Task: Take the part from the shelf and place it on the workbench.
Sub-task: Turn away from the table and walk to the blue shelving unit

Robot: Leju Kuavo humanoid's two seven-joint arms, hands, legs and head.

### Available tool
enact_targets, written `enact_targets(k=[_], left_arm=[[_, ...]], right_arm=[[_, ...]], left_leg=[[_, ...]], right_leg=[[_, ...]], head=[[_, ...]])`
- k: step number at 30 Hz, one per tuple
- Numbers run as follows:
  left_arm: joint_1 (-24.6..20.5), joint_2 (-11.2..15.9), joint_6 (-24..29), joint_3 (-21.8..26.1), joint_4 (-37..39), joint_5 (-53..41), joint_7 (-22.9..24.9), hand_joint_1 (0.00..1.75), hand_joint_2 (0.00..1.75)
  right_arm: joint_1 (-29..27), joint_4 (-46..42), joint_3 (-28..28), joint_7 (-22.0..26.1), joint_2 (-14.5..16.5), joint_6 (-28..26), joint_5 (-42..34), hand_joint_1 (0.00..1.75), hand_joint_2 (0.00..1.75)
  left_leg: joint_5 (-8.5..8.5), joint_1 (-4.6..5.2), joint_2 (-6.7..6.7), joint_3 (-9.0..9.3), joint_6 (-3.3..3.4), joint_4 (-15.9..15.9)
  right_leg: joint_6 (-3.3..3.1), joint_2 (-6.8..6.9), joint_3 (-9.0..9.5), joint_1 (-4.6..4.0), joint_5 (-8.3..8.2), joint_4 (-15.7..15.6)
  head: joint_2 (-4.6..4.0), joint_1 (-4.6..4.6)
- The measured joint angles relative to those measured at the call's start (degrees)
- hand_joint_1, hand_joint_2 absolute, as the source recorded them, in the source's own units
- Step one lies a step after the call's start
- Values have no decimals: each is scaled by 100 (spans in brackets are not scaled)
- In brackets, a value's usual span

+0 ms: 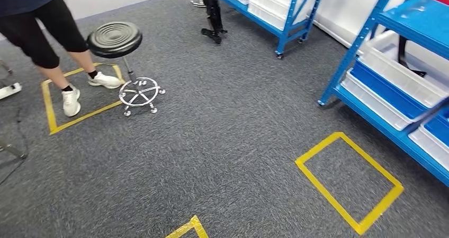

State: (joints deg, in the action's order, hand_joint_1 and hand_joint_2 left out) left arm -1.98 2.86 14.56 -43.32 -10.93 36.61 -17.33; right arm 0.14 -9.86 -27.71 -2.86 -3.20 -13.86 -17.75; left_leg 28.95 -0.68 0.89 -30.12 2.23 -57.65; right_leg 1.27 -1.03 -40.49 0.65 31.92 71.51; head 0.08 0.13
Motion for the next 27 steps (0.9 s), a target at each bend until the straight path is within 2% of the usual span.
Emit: enact_targets(k=[1, 2, 3, 4, 5, 6, 7, 8, 9, 10, 11, 13, 14, 15, 16, 17, 18, 19, 20, 21, 22, 23, 25, 26, 27], left_arm=[[2, 2, 1, 0, 0, 0, 5, 0, 0], [1, 2, 1, 0, 0, 0, 10, 0, 0], [0, 1, 2, 0, 0, 0, 15, 0, 0], [-1, -1, 4, 0, 0, -1, 23, 0, 0], [-2, 1, 4, -2, 0, -10, 38, 0, 0], [-4, 4, 4, -9, 0, -26, 55, 0, 0], [-12, 8, 3, -25, 0, -44, 75, 0, 0], [-26, 12, 2, -48, -1, -60, 96, 0, 0], [-45, 13, 1, -69, -1, -68, 110, 0, 0], [-69, 13, 0, -85, -3, -69, 121, 0, 0], [-90, 11, 0, -93, -6, -69, 125, 0, 0], [-107, 8, 2, -98, -10, -64, 111, 0, 0], [-99, 7, 5, -101, -10, -60, 101, 0, 0], [-84, 7, 9, -103, -10, -55, 91, 0, 0], [-67, 7, 13, -105, -9, -48, 85, 0, 0], [-53, 8, 16, -106, -9, -43, 79, 0, 0], [-46, 9, 18, -107, -9, -38, 76, 0, 0], [-42, 9, 19, -107, -9, -35, 73, 0, 0], [-40, 9, 22, -107, -8, -33, 72, 0, 0], [-40, 9, 28, -107, -7, -33, 72, 0, 0], [-40, 9, 36, -107, -6, -33, 72, 0, 0], [-41, 9, 44, -108, -5, -33, 72, 0, 0], [-48, 6, 56, -109, -5, -33, 72, 0, 0], [-56, 3, 61, -109, -5, -33, 72, 0, 0], [-61, 3, 65, -110, -6, -33, 73, 0, 0]], right_arm=[[3, 0, 0, 3, 1, -1, 10, 0, 0], [-1, 0, 0, 7, 1, -1, 17, 0, 0], [-8, 0, 0, 11, -1, -2, 21, 0, 0], [-14, 0, -1, 15, -4, -2, 24, 0, 0], [-16, -1, -1, 17, -5, -2, 17, 0, 0], [-12, -1, -1, 17, -6, -2, 0, 0, 0], [-8, -1, -1, 16, -5, -2, -21, 0, 0], [-4, -1, 0, 15, -2, -2, -43, 0, 0], [-5, 0, 0, 14, -2, -2, -58, 0, 0], [-9, 0, 0, 13, -1, -2, -64, 0, 0], [-9, 0, 0, 12, 0, -2, -65, 0, 0], [4, 0, 0, 15, -1, -2, -61, 0, 0], [11, 0, 0, 23, -3, -2, -56, 0, 0], [14, 0, 0, 34, -5, -2, -52, 0, 0], [12, 0, 0, 46, -8, -2, -50, 0, 0], [8, 0, 0, 56, -9, -2, -46, 0, 0], [4, 0, 0, 62, -9, -2, -45, 0, 0], [3, 0, 0, 66, -8, -2, -44, 0, 0], [4, 0, 0, 68, -7, -2, -44, 0, 0], [12, 0, 0, 69, -5, -2, -44, 0, 0], [20, 0, 0, 69, -4, -2, -44, 0, 0], [22, 0, 0, 69, -4, -2, -45, 0, 0], [2, 1, 0, 67, -5, -4, -49, 0, 0], [-14, 2, 0, 66, -6, -7, -50, 0, 0], [-22, 4, -1, 63, -3, -9, -52, 0, 0]], left_leg=[[7, 4, 80, -2, 0, -1], [17, 7, 156, 0, -6, -2], [30, 6, 226, 10, -18, -3], [48, 4, 292, 30, -36, -6], [70, 12, 351, 56, -63, -9], [100, 28, 408, 87, -98, -14], [126, 44, 460, 117, -133, -16], [146, 58, 512, 146, -164, -11], [161, 59, 567, 175, -190, -1], [177, 44, 590, 196, -220, 4], [223, 25, 514, 197, -250, -36], [485, -8, 201, 30, -297, -433], [674, -12, 38, -143, -303, -793], [845, -14, -43, -347, -304, -1185], [936, -14, -77, -522, -305, -1492], [910, -14, -92, -621, -303, -1620], [768, -14, -105, -619, -295, -1532], [543, -21, -143, -515, -286, -1241], [317, -37, -250, -362, -276, -857], [163, -50, -369, -216, -270, -500], [82, -57, -466, -118, -264, -259], [73, -51, -521, -77, -248, -147], [71, -20, -426, -63, -183, -112], [49, -17, -358, -42, -130, -84], [23, -21, -286, -23, -78, -54]], right_leg=[[20, 22, -122, 11, 81, 254], [61, 40, -146, 22, 84, 327], [119, 69, -43, 34, -1, 154], [178, 137, 170, 47, -141, -223], [209, 282, 400, 54, -282, -642], [215, 410, 595, 44, -395, -985], [190, 499, 714, 31, -459, -1188], [152, 532, 748, 11, -479, -1245], [118, 470, 745, -9, -487, -1248], [76, 401, 747, 14, -492, -1254], [40, 339, 751, 36, -497, -1265], [-59, 213, 771, 85, -512, -1286], [-93, 148, 767, 77, -513, -1285], [-118, 78, 764, 66, -514, -1284], [-126, 0, 765, 54, -514, -1283], [-128, -81, 770, 46, -513, -1281], [-126, -164, 780, 41, -513, -1279], [-124, -246, 791, 42, -513, -1276], [-121, -320, 797, 44, -514, -1273], [-106, -390, 791, 25, -512, -1259], [-81, -454, 776, 15, -517, -1254], [-46, -513, 752, 6, -526, -1256], [40, -629, 696, 12, -556, -1285], [66, -580, 662, 13, -546, -1257], [70, -458, 595, 8, -483, -1145]], head=[[0, -1], [1, 0], [0, 2], [1, 2], [1, 6], [1, 5], [1, -1], [0, -3], [0, -10], [1, -13], [0, -18], [1, -39], [1, -50], [1, -54], [1, -54], [1, -54], [1, -55], [1, -55], [1, -57], [1, -57], [1, -55], [1, -54], [1, -50], [1, -48], [1, -36]])
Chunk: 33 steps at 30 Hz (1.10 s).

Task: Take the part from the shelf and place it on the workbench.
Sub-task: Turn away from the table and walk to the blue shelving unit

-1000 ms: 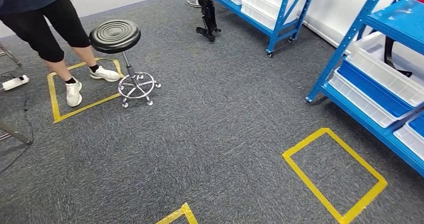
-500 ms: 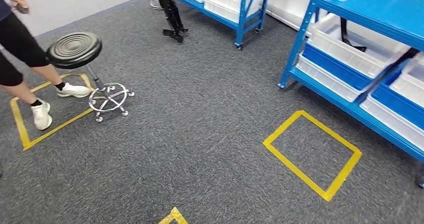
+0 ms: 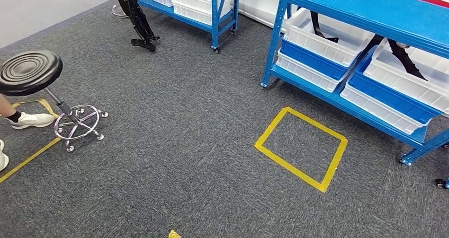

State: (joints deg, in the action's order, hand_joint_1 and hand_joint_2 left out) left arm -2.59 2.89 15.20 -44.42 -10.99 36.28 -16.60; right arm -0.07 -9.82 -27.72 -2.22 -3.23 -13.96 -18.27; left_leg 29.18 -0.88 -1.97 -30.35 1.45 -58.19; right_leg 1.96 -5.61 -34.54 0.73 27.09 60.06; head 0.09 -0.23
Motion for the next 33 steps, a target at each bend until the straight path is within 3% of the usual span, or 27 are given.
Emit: enact_targets(k=[2, 4, 5, 6, 7, 9, 11, 13, 14, 16, 18, 20, 21, 22, 24, 25, 26, 28, 29, 31, 33], left_arm=[[6, 3, 3, -1, 1, 0, 2, 0, 0], [25, 9, 2, -2, 3, 0, 3, 0, 0], [29, 10, 1, -3, 3, 1, 2, 0, 0], [28, 9, -1, -3, 3, 2, -1, 0, 0], [27, 5, -3, -4, 3, 4, -3, 0, 0], [26, 2, -6, -7, 2, 7, -8, 0, 0], [21, 5, -7, -8, 3, 7, -28, 0, 0], [-3, 5, -2, -8, 1, 12, -64, 0, 0], [-20, 3, 1, -8, -2, 16, -80, 0, 0], [-39, -1, 5, -9, -7, 24, -102, 0, 0], [-25, -3, 7, -10, -6, 28, -107, 0, 0], [0, -1, 10, -10, -5, 36, -111, 0, 0], [7, -1, 11, -10, -5, 39, -116, 0, 0], [11, -1, 12, -10, -5, 43, -123, 0, 0], [16, 3, 10, -10, -4, 54, -145, 0, 0], [13, 4, 5, -9, -3, 65, -164, 0, 0], [9, 6, -1, -9, -2, 74, -185, 0, 0], [-8, 7, -12, -9, -1, 90, -218, 0, 0], [-12, 4, -14, -9, -1, 92, -222, 0, 0], [-10, 2, -10, -8, -1, 94, -217, 0, 0], [13, 9, 21, -7, 3, 95, -205, 0, 0]], right_arm=[[8, 3, -1, -4, 9, -3, -1, 0, 0], [22, 3, 0, -5, 16, -3, -3, 0, 0], [22, 3, 0, -5, 16, -3, -7, 0, 0], [17, 3, 0, -5, 15, -3, -12, 0, 0], [10, 3, 0, -5, 12, -3, -17, 0, 0], [9, 2, 0, -3, 2, 3, -22, 0, 0], [24, 1, 1, 2, -6, 9, -19, 0, 0], [23, 1, 1, 4, -8, 10, -10, 0, 0], [18, 1, 0, 4, -8, 11, -6, 0, 0], [20, 1, 0, 6, -8, 11, -1, 0, 0], [31, 1, 1, 8, -10, 10, 2, 0, 0], [30, 1, 1, 8, -11, 16, 2, 0, 0], [25, 1, 0, 8, -10, 21, 2, 0, 0], [21, 1, -1, 8, -9, 26, 2, 0, 0], [23, 1, -3, 25, -5, 25, 15, 0, 0], [25, 0, -7, 51, -4, 15, 36, 0, 0], [23, 0, -15, 81, -3, 2, 62, 0, 0], [2, 0, -33, 132, -6, -16, 106, 0, 0], [-8, 1, -40, 141, -10, -20, 118, 0, 0], [-3, 1, -52, 146, -12, -25, 137, 0, 0], [29, 1, -77, 145, -7, -29, 163, 0, 0]], left_leg=[[-36, -1, 163, 23, 66, 41], [-35, 13, 331, 12, 77, 41], [-31, 17, 410, 11, 76, 40], [-23, 17, 484, 13, 70, 38], [-13, 15, 550, 22, 58, 38], [25, 29, 672, 58, 7, 30], [71, 59, 776, 101, -64, 26], [97, 62, 883, 152, -128, 49], [117, 47, 871, 175, -164, 44], [322, 20, 594, 97, -230, -213], [726, 7, 264, -237, -259, -934], [944, 7, 190, -576, -267, -1569], [871, 5, 182, -619, -264, -1602], [692, -1, 166, -557, -257, -1413], [246, -28, 28, -242, -232, -653], [109, -37, -47, -116, -217, -326], [44, -34, -107, -48, -197, -119], [27, 2, -97, -43, -127, -13], [-2, 4, -64, -27, -72, 15], [-70, -8, 14, 6, 28, 83], [-102, -5, 103, 6, 72, 111]], right_leg=[[-42, 337, -267, -10, 277, 558], [-54, 467, -616, -4, 559, 1269], [-27, 486, -702, 5, 601, 1450], [23, 509, -670, 16, 551, 1402], [82, 554, -522, 28, 430, 1130], [156, 789, -72, 32, 141, 307], [100, 935, 157, 3, 5, -108], [3, 840, 135, -20, -12, -129], [-35, 779, 139, 9, -19, -142], [-128, 661, 168, 71, -46, -171], [-189, 535, 168, 80, -65, -175], [-207, 388, 158, 60, -71, -170], [-210, 309, 161, 55, -74, -168], [-208, 230, 169, 55, -74, -166], [-198, 97, 185, 52, -76, -159], [-182, 41, 180, 34, -74, -150], [-153, 2, 167, 20, -76, -148], [-64, -62, 126, 11, -93, -168], [-23, -44, 107, 18, -96, -166], [-8, 140, -15, 1, 30, 42], [-54, 386, -312, -11, 361, 691]], head=[[0, 24], [0, 34], [0, 34], [0, 36], [0, 37], [0, 43], [0, 38], [0, 31], [0, 29], [0, -1], [0, -34], [0, -37], [0, -38], [0, -38], [0, -42], [0, -43], [0, -41], [0, -39], [0, -37], [0, -21], [0, 3]])
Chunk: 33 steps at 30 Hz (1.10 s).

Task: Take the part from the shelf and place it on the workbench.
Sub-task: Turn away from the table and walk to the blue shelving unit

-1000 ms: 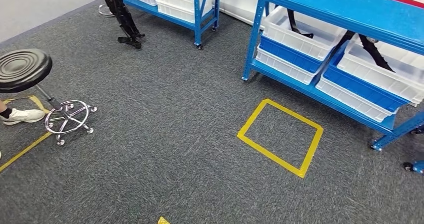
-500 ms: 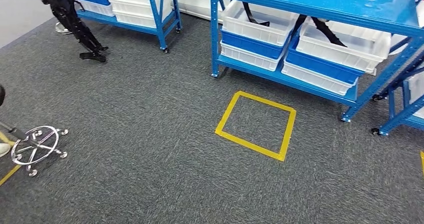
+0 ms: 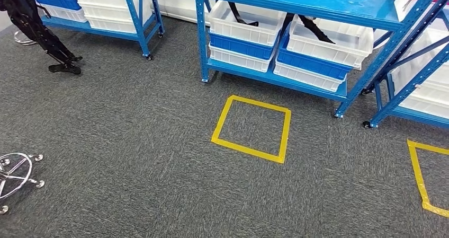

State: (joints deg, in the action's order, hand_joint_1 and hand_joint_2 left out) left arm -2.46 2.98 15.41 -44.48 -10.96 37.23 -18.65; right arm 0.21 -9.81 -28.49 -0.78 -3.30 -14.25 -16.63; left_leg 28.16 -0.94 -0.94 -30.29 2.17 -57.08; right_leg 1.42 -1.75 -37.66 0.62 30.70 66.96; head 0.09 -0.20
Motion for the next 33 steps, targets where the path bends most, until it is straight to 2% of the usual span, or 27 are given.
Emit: enact_targets(k=[1, 2, 3, 4, 6, 7, 8, 9, 10, 12, 13, 14, 16, 17, 18, 19, 20, 21, 22, 23, 24, 27, 29, 30, 32, 33], left_arm=[[14, 4, 30, 1, 2, 0, 8, 0, 0], [24, 5, 67, 1, 3, -1, 13, 0, 0], [29, 4, 103, 1, 3, -1, 17, 0, 0], [31, 2, 135, 1, 3, -1, 19, 0, 0], [30, -4, 183, 1, 3, -1, 19, 0, 0], [30, -5, 198, 1, 3, -1, 19, 0, 0], [29, -5, 210, 1, 3, -1, 19, 0, 0], [27, -4, 219, 1, 3, -1, 20, 0, 0], [25, -3, 223, 1, 3, -1, 20, 0, 0], [21, -5, 229, 0, 2, -1, 19, 0, 0], [19, -8, 229, -1, 2, -1, 19, 0, 0], [17, -10, 231, -1, 1, -1, 19, 0, 0], [24, -12, 231, -2, 2, -1, 20, 0, 0], [31, -11, 231, -2, 2, 0, 21, 0, 0], [38, -10, 231, -2, 3, 1, 21, 0, 0], [41, -9, 232, -2, 3, 2, 21, 0, 0], [43, -9, 232, -2, 3, 3, 21, 0, 0], [44, -7, 234, -2, 3, 4, 21, 0, 0], [42, -3, 237, -2, 3, 6, 21, 0, 0], [40, -1, 242, -2, 3, 8, 22, 0, 0], [38, -1, 252, -2, 3, 11, 22, 0, 0], [45, -7, 291, -1, 3, 37, 22, 0, 0], [52, -7, 311, 1, 3, 51, 21, 0, 0], [52, -7, 316, 2, 3, 55, 21, 0, 0], [52, -5, 318, 4, 3, 61, 21, 0, 0], [54, -8, 317, 5, 3, 63, 21, 0, 0]], right_arm=[[14, 0, -13, -1, 3, -3, 11, 0, 0], [19, 0, -27, -2, 5, -7, 19, 0, 0], [20, 0, -40, -4, 6, -10, 25, 0, 0], [15, 0, -53, -8, 4, -14, 29, 0, 0], [10, 0, -71, -16, -3, -17, 33, 0, 0], [13, 0, -76, -20, -6, -17, 34, 0, 0], [19, 0, -82, -21, -7, -16, 34, 0, 0], [25, 0, -88, -22, -5, -15, 35, 0, 0], [28, 0, -94, -25, -5, -13, 35, 0, 0], [29, 0, -100, -27, -4, -9, 35, 0, 0], [28, 0, -101, -28, -5, -7, 35, 0, 0], [29, 0, -102, -29, -7, -6, 35, 0, 0], [29, 0, -102, -30, -13, -5, 35, 0, 0], [30, 0, -102, -31, -14, -5, 35, 0, 0], [28, 0, -102, -32, -15, -5, 35, 0, 0], [24, 0, -102, -33, -14, -3, 35, 0, 0], [21, 0, -102, -35, -12, -2, 35, 0, 0], [18, 0, -103, -36, -9, -1, 35, 0, 0], [22, -1, -103, -36, -7, -1, 37, 0, 0], [28, -1, -104, -37, -6, 0, 39, 0, 0], [34, -2, -105, -37, -7, 1, 41, 0, 0], [29, -2, -106, -43, -11, 2, 45, 0, 0], [28, -2, -107, -47, -8, 2, 49, 0, 0], [35, -2, -108, -47, -7, 2, 50, 0, 0], [44, -2, -108, -46, -7, 2, 50, 0, 0], [43, -2, -108, -46, -8, 2, 50, 0, 0]], left_leg=[[-1, 6, 47, -9, 5, -2], [3, 12, 82, -13, 4, -3], [8, 14, 111, -13, 0, -4], [17, 10, 127, -7, -8, -5], [39, 5, 148, 20, -45, -8], [63, 15, 156, 35, -78, -13], [85, 28, 163, 48, -114, -16], [106, 38, 170, 58, -150, -17], [124, 40, 175, 72, -186, -13], [171, 15, 171, 89, -249, -51], [253, 2, 161, 45, -274, -182], [392, -8, 149, -72, -295, -441], [740, -18, 130, -496, -322, -1234], [834, -19, 122, -711, -330, -1572], [812, -19, 115, -850, -332, -1732], [667, -19, 109, -878, -325, -1668], [433, -19, 106, -799, -310, -1397], [172, -19, 103, -645, -284, -994], [1, -8, 99, -490, -259, -625], [-94, 6, 95, -374, -231, -357], [-109, 22, 90, -316, -200, -211], [-56, 36, 84, -242, -88, -137], [-47, 20, 85, -117, -17, -84], [-37, 15, 93, -86, 5, -64], [-1, 16, 94, -61, 24, -60], [25, 15, 89, -42, 22, -61]], right_leg=[[-9, 60, -177, 4, 165, 394], [6, 89, -299, 11, 262, 680], [43, 104, -330, 20, 273, 782], [98, 114, -236, 33, 189, 628], [197, 162, 199, 59, -98, -183], [206, 185, 402, 56, -211, -565], [178, 202, 534, 49, -272, -804], [130, 209, 583, 33, -287, -902], [73, 199, 582, 14, -283, -900], [-22, 186, 620, 39, -277, -912], [-68, 182, 655, 59, -273, -922], [-108, 180, 693, 78, -266, -931], [-175, 177, 728, 67, -235, -929], [-192, 171, 747, 55, -214, -928], [-201, 160, 772, 46, -191, -927], [-200, 147, 808, 41, -164, -927], [-189, 133, 852, 39, -132, -927], [-172, 121, 884, 39, -95, -928], [-146, 112, 913, 21, -53, -926], [-115, 105, 931, 8, -15, -931], [-77, 100, 959, -4, 7, -931], [49, 101, 1044, -10, 2, -852], [66, 112, 905, -1, 139, -540], [56, 116, 715, 5, 268, -228], [53, 117, 221, 12, 509, 494], [82, 118, 38, 19, 539, 685]], head=[[0, 10], [0, 10], [0, 11], [0, 14], [0, 22], [0, 27], [0, 25], [-1, 24], [-1, 19], [-1, 12], [0, -3], [0, -15], [0, -39], [0, -37], [0, -38], [0, -38], [-1, -38], [-1, -40], [-1, -39], [-1, -36], [-1, -38], [0, -37], [0, -14], [0, -2], [0, 13], [0, 12]])
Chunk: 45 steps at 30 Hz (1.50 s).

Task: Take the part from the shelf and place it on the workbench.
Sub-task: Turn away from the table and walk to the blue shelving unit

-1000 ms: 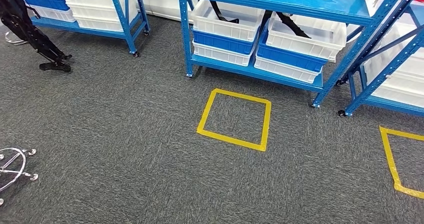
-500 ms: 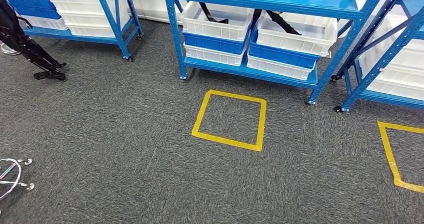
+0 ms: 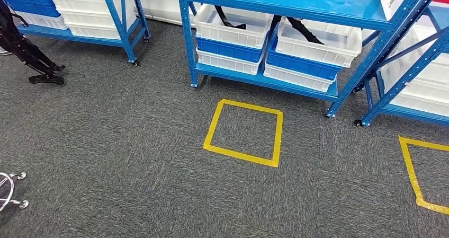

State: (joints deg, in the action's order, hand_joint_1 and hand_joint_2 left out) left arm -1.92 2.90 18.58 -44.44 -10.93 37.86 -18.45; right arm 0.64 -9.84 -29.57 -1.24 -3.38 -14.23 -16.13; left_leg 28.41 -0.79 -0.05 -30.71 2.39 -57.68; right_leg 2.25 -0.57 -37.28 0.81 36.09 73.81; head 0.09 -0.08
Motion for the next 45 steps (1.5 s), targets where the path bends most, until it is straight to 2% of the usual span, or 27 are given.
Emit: enact_targets(k=[1, 2, 4, 6, 8, 10, 11, 14, 15, 16, 17, 18, 19, 20, 23, 25, 27, 30, 31, 32, 34, 35, 36, 38, 40, 42, 45], left_arm=[[3, -3, -1, 0, 0, 2, 0, 0, 0], [6, -7, -1, 0, 0, 4, 0, 0, 0], [11, -11, -1, 1, 1, 6, -1, 0, 0], [11, -8, 4, 2, 2, 9, -3, 0, 0], [5, -9, 8, 2, 2, 11, -5, 0, 0], [-7, -14, 8, 1, 1, 11, -5, 0, 0], [-14, -18, 8, 1, 1, 11, -5, 0, 0], [-8, -25, 8, 0, 0, 11, -7, 0, 0], [0, -25, 8, 0, 0, 11, -6, 0, 0], [6, -25, 8, 0, 0, 11, -6, 0, 0], [9, -25, 8, 0, 0, 11, -5, 0, 0], [11, -24, 8, 0, 0, 11, -5, 0, 0], [13, -19, 8, 0, 1, 11, -5, 0, 0], [13, -13, 8, 0, 2, 11, -6, 0, 0], [21, -2, 8, 0, 5, 11, -4, 0, 0], [34, -6, 8, 0, 6, 11, -3, 0, 0], [26, -7, 8, 1, 7, 11, -7, 0, 0], [7, -9, 5, 2, 6, 10, -20, 0, 0], [7, -14, 3, 2, 6, 10, -23, 0, 0], [8, -18, 2, 2, 6, 10, -24, 0, 0], [9, -24, 1, 2, 6, 5, -24, 0, 0], [8, -21, 0, 2, 7, 1, -24, 0, 0], [6, -18, -1, 2, 7, -4, -24, 0, 0], [-3, -11, -5, 2, 7, -13, -24, 0, 0], [-18, -13, -9, 1, 4, -16, -25, 0, 0], [-41, -17, -9, -1, 0, -20, -26, 0, 0], [-47, -19, -9, -1, -2, -22, -25, 0, 0]], right_arm=[[-11, 0, 0, 1, -1, -1, 0, 0, 0], [-24, 0, 0, 1, -3, -4, 0, 0, 0], [-48, 1, -1, 1, -3, -12, 0, 0, 0], [-42, 1, -2, 3, 2, -19, 0, 0, 0], [-34, 0, -2, 5, 4, -23, 0, 0, 0], [-39, 0, -2, 5, 3, -27, 1, 0, 0], [-35, 0, -2, 5, 2, -28, 1, 0, 0], [-22, 0, -2, 5, -7, -31, 1, 0, 0], [-24, 0, -3, 5, -7, -32, 2, 0, 0], [-29, 0, -3, 5, -5, -32, 2, 0, 0], [-35, 0, -4, 5, -3, -33, 1, 0, 0], [-39, 0, -4, 5, 0, -33, 1, 0, 0], [-41, 0, -5, 5, 7, -32, 0, 0, 0], [-41, 0, -6, 5, 15, -32, 1, 0, 0], [-24, 0, -15, 1, 30, -31, 1, 0, 0], [-30, 0, -30, -7, 32, -31, -1, 0, 0], [-29, 0, -41, -11, 36, -32, -4, 0, 0], [-17, 0, -44, -11, 27, -31, -16, 0, 0], [-22, 0, -44, -10, 21, -31, -19, 0, 0], [-29, 0, -44, -10, 16, -31, -20, 0, 0], [-56, 0, -44, -11, 7, -29, -28, 0, 0], [-67, 1, -44, -11, 8, -26, -34, 0, 0], [-71, 1, -44, -12, 9, -22, -39, 0, 0], [-70, 1, -44, -12, 13, -13, -44, 0, 0], [-73, 0, -44, -12, 10, -7, -48, 0, 0], [-69, 0, -44, -12, 2, -1, -50, 0, 0], [-65, 0, -44, -12, -13, 5, -50, 0, 0]], left_leg=[[30, -4, -9, 30, -9, -1], [65, -11, -21, 74, -26, -1], [152, -20, -30, 167, -87, -8], [240, -7, -16, 224, -171, -3], [275, -3, 0, 295, -249, -25], [291, -26, 13, 263, -296, -226], [333, -34, 15, 138, -311, -450], [689, -37, 8, -547, -347, -1439], [784, -36, 7, -742, -351, -1627], [775, -35, 6, -850, -345, -1639], [664, -33, 5, -878, -327, -1501], [425, -25, 5, -810, -290, -1187], [146, -7, 1, -701, -237, -830], [7, 24, -4, -618, -189, -559], [35, 103, -66, -515, -69, -284], [-106, 80, -70, -365, -15, -190], [-152, 47, -48, -222, 18, -148], [-74, 43, -41, -169, 34, -147], [-38, 37, -46, -143, 25, -147], [-1, 29, -56, -104, 10, -148], [87, 7, -73, -12, -47, -148], [135, 5, -78, 41, -85, -152], [184, 9, -75, 77, -130, -150], [245, 18, -58, 167, -210, -184], [276, -3, -33, 170, -262, -307], [400, -22, -17, -72, -299, -727], [772, -23, -13, -757, -327, -1659]], right_leg=[[47, 2, -83, 11, -66, -14], [112, 6, -54, 26, -239, -255], [220, 47, 153, 54, -694, -1010], [126, 116, 298, 26, -880, -1427], [-57, 133, 346, 2, -863, -1455], [-151, 112, 453, 35, -875, -1484], [-193, 107, 518, 42, -857, -1492], [-307, 87, 610, 12, -782, -1501], [-326, 74, 641, -5, -749, -1501], [-333, 61, 682, -19, -712, -1501], [-331, 49, 732, -31, -672, -1501], [-326, 41, 780, -42, -629, -1502], [-318, 34, 829, -47, -586, -1504], [-300, 25, 867, -60, -544, -1505], [-181, 1, 965, -83, -485, -1472], [-105, 2, 1002, -87, -456, -1345], [-74, 6, 802, -72, -323, -946], [-83, 10, 179, -27, 1, -96], [-54, 12, 52, -13, 28, -23], [2, 14, 4, 4, -38, -110], [173, 29, 155, 46, -481, -751], [196, 54, 236, 54, -639, -1051], [163, 88, 304, 46, -740, -1253], [-19, 129, 338, 26, -737, -1330], [-142, 119, 446, 40, -758, -1347], [-219, 113, 558, 43, -718, -1360], [-295, 99, 632, 6, -630, -1360]], head=[[0, 3], [0, 5], [0, 15], [0, 22], [0, 17], [0, 11], [0, 8], [0, -3], [0, -3], [0, -4], [0, -5], [0, -6], [0, -4], [0, 3], [0, 3], [0, 3], [0, 27], [0, 44], [0, 46], [0, 48], [0, 52], [-1, 56], [-1, 56], [-1, 45], [0, 33], [0, 23], [0, 10]])
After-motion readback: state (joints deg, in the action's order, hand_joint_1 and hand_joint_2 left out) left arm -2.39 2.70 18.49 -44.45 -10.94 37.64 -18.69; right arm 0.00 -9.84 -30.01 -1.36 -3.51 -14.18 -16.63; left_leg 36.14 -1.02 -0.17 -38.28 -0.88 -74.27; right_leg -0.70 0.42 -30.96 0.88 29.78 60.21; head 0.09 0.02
